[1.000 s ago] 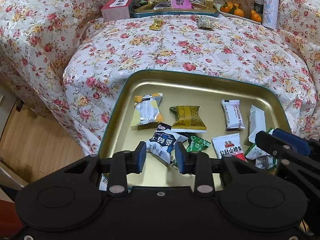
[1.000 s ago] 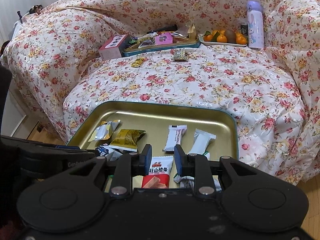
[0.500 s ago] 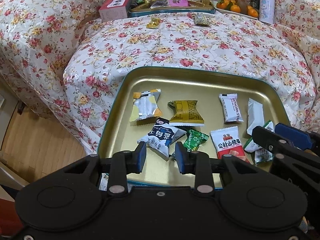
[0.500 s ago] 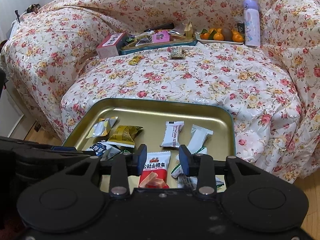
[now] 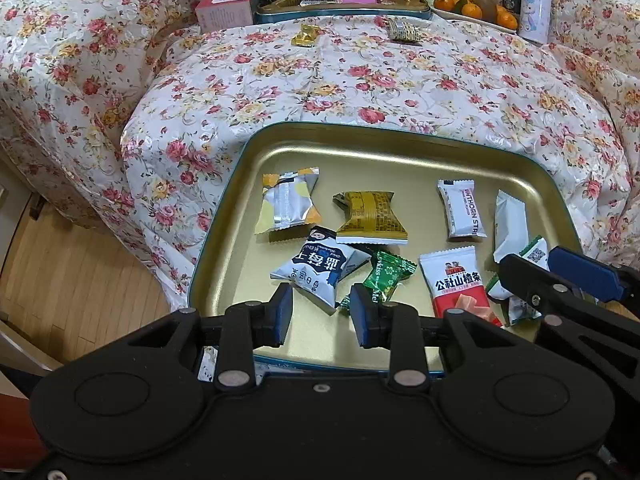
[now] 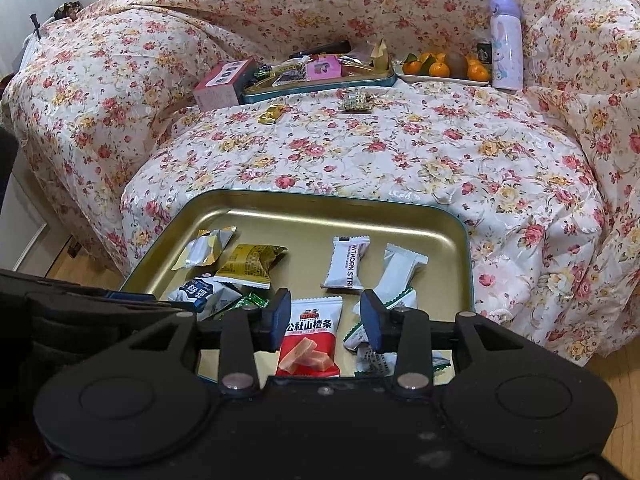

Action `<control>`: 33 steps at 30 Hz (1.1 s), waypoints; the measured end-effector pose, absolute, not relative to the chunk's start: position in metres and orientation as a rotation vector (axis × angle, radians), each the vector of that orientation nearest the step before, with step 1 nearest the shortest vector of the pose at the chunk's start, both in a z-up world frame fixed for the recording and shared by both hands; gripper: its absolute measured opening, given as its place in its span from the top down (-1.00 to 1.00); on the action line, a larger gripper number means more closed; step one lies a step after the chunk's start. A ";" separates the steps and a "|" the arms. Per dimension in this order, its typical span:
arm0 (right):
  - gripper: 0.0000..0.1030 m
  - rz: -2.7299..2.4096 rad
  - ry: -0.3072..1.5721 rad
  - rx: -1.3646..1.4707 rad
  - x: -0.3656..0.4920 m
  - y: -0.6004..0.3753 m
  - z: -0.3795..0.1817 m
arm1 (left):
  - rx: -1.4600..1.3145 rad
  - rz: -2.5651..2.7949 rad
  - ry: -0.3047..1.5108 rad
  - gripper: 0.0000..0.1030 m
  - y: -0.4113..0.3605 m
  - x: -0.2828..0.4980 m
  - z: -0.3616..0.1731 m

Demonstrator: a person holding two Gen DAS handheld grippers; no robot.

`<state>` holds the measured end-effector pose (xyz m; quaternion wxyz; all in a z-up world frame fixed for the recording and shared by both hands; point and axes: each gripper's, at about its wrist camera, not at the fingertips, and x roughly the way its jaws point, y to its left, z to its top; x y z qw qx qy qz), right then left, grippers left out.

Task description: Organize snacks

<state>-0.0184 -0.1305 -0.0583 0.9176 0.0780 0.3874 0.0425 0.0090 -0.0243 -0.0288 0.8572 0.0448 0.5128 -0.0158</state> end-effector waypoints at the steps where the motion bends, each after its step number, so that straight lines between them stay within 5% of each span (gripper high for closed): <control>1: 0.20 0.089 0.797 0.159 -0.018 -0.131 -0.058 | 0.094 -0.034 1.079 0.21 -0.024 0.009 -0.029; 33: 0.19 0.110 0.827 0.152 -0.013 -0.134 -0.062 | 0.079 -0.083 1.177 0.21 -0.014 0.013 -0.037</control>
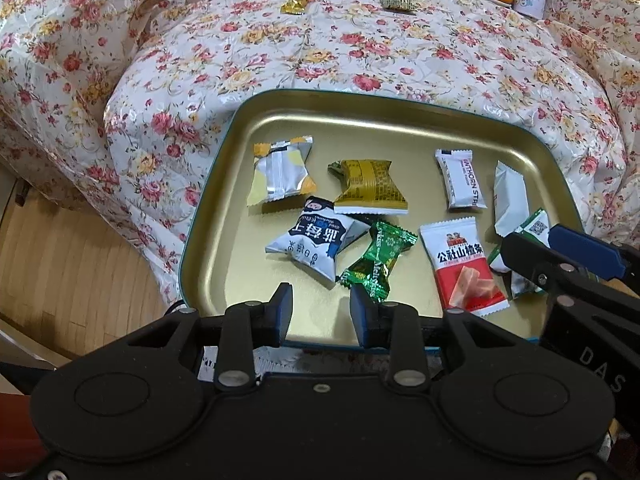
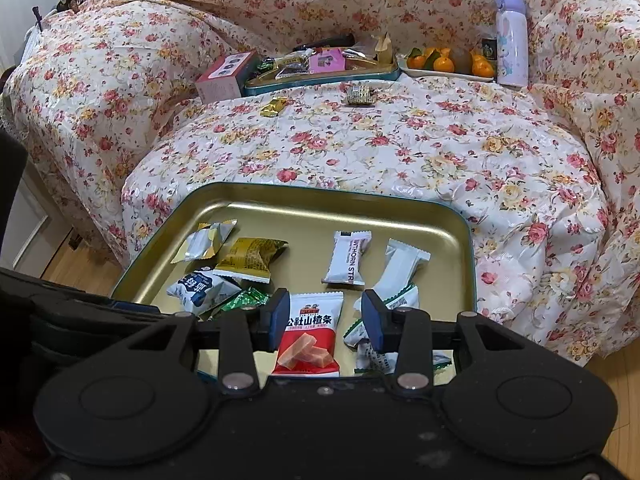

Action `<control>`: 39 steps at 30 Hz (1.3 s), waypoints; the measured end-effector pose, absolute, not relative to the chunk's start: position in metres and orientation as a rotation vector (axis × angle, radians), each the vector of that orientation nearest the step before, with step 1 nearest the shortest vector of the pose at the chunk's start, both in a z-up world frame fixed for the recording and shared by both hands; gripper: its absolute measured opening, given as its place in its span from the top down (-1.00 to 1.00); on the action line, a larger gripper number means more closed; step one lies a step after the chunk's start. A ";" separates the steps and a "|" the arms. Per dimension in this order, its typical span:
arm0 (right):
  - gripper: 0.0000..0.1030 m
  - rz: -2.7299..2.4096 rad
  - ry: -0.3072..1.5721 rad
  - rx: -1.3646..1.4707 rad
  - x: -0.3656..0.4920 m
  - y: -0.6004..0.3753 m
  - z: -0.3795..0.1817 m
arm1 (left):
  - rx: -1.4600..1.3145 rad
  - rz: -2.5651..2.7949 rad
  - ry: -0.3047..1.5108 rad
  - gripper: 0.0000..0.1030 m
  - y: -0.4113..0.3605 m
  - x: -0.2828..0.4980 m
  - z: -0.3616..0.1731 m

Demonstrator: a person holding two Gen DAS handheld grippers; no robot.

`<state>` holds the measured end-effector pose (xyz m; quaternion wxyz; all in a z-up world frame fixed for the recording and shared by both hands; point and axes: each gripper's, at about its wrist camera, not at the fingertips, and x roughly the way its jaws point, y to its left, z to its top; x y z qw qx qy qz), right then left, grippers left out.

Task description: Organize snacks

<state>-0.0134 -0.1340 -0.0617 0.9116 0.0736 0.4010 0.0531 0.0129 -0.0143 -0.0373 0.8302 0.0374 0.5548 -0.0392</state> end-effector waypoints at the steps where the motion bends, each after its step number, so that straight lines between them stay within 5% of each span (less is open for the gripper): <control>1: 0.18 0.114 0.830 0.152 -0.013 -0.134 -0.062 | 0.078 -0.086 1.179 0.21 -0.013 0.013 -0.037; 26: 0.15 0.231 0.999 0.138 0.017 -0.137 -0.057 | 0.207 -0.220 1.287 0.21 -0.011 0.036 -0.023; 39: 0.15 0.336 1.233 0.318 0.088 -0.166 -0.033 | 0.082 -0.197 1.438 0.21 0.010 0.111 0.001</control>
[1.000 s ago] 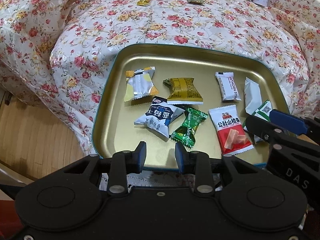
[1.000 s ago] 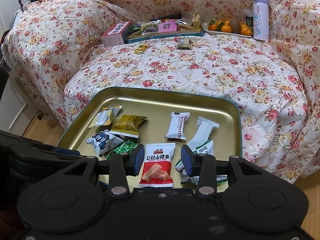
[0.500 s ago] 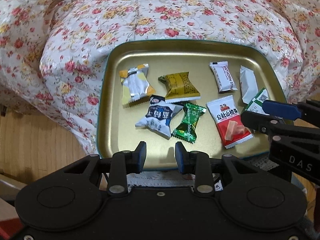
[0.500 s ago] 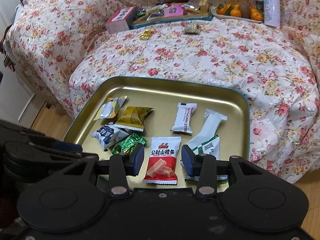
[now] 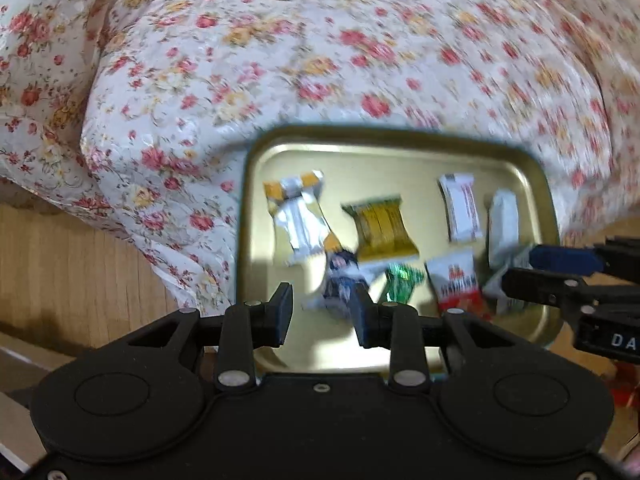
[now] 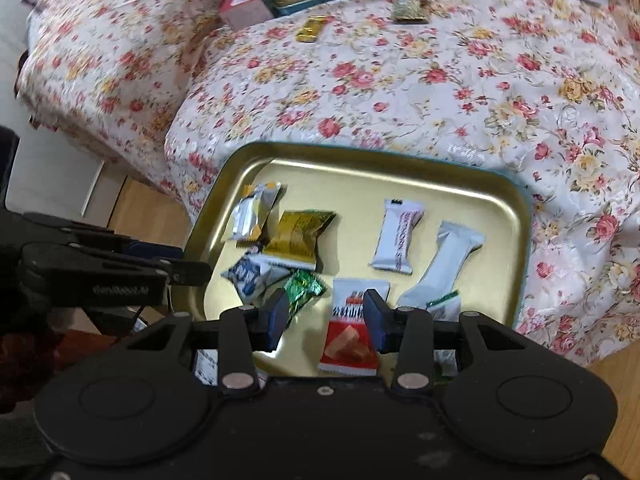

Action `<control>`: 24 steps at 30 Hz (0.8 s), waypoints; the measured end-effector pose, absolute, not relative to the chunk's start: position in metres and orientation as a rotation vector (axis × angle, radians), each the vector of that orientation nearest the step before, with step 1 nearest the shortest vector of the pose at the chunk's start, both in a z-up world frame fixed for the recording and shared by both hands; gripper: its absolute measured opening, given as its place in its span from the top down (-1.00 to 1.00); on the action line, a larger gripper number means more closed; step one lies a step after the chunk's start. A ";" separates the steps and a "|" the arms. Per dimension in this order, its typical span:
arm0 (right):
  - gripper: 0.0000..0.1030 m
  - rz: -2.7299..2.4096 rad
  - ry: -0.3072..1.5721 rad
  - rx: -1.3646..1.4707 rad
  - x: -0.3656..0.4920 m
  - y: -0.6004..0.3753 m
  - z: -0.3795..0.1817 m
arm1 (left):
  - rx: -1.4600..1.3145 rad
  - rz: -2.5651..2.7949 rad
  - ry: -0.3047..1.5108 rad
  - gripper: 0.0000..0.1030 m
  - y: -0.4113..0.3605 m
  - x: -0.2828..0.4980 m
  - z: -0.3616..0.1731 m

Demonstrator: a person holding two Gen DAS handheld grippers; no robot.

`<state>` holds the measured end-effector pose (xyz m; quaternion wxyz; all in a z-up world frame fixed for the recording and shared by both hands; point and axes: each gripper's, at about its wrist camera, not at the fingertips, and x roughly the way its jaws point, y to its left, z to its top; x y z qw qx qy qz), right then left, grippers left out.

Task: Organize snacks
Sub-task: 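Move both tools to the sofa, lowering onto the gold candy and patterned packet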

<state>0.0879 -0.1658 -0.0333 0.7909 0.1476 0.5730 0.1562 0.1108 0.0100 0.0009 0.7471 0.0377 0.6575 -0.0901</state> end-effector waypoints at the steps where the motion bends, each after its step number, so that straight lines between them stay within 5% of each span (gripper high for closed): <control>1: 0.15 0.330 1.237 0.320 0.094 -0.168 -0.029 | 0.065 -0.188 1.442 0.21 0.012 0.119 0.003; 24: 0.13 0.120 1.074 0.214 0.317 -0.188 -0.018 | 0.020 -0.012 1.235 0.22 0.022 0.295 0.005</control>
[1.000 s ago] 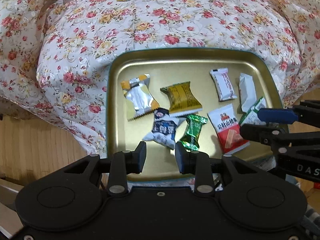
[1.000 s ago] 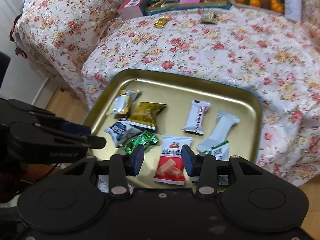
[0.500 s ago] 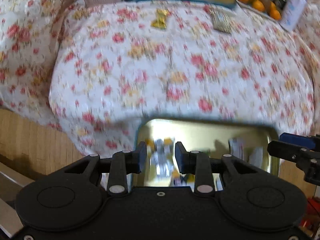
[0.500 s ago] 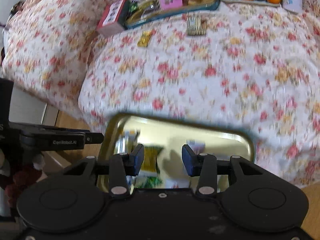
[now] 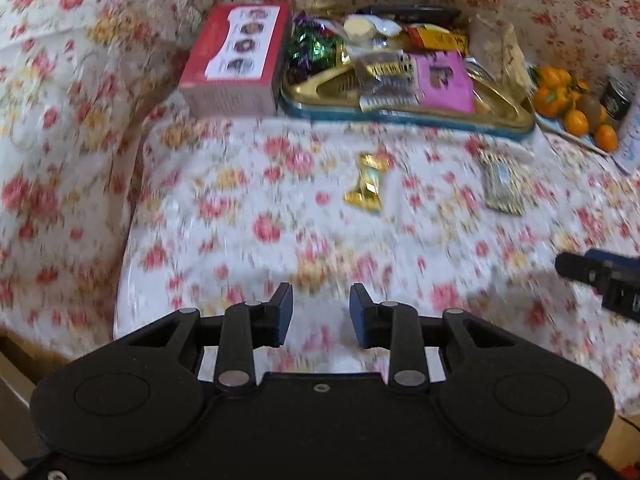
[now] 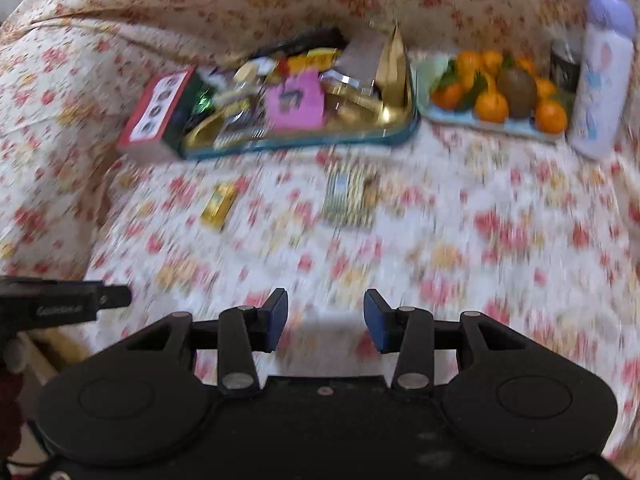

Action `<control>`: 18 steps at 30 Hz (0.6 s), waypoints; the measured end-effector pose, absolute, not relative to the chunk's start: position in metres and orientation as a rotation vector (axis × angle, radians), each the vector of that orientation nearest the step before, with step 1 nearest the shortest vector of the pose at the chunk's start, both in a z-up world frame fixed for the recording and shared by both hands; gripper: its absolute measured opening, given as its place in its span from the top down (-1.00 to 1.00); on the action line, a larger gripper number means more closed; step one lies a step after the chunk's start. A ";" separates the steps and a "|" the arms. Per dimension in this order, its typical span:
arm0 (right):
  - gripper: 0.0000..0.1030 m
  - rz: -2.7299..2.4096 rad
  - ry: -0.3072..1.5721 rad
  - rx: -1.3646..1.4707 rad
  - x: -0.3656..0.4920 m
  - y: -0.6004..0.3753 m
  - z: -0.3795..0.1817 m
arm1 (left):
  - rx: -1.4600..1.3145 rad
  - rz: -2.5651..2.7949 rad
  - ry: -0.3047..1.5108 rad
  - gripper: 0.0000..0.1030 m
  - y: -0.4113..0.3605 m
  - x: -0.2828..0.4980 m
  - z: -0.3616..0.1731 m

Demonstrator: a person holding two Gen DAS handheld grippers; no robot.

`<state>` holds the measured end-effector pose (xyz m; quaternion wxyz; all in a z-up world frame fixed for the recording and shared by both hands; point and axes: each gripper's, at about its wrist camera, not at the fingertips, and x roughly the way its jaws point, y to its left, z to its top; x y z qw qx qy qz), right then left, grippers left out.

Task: Organize snacks
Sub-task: 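Move both tools to the sofa, lowering onto the gold candy and patterned packet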

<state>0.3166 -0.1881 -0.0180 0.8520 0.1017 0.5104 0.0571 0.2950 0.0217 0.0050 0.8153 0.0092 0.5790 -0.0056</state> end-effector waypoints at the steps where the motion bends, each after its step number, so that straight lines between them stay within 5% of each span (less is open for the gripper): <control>1: 0.13 0.113 1.069 0.218 0.326 -0.188 -0.021 | 0.023 -0.018 1.228 0.22 0.021 0.300 0.002; 18: -0.02 0.021 1.041 0.170 0.416 -0.155 -0.068 | 0.026 -0.039 1.111 0.21 0.018 0.358 -0.027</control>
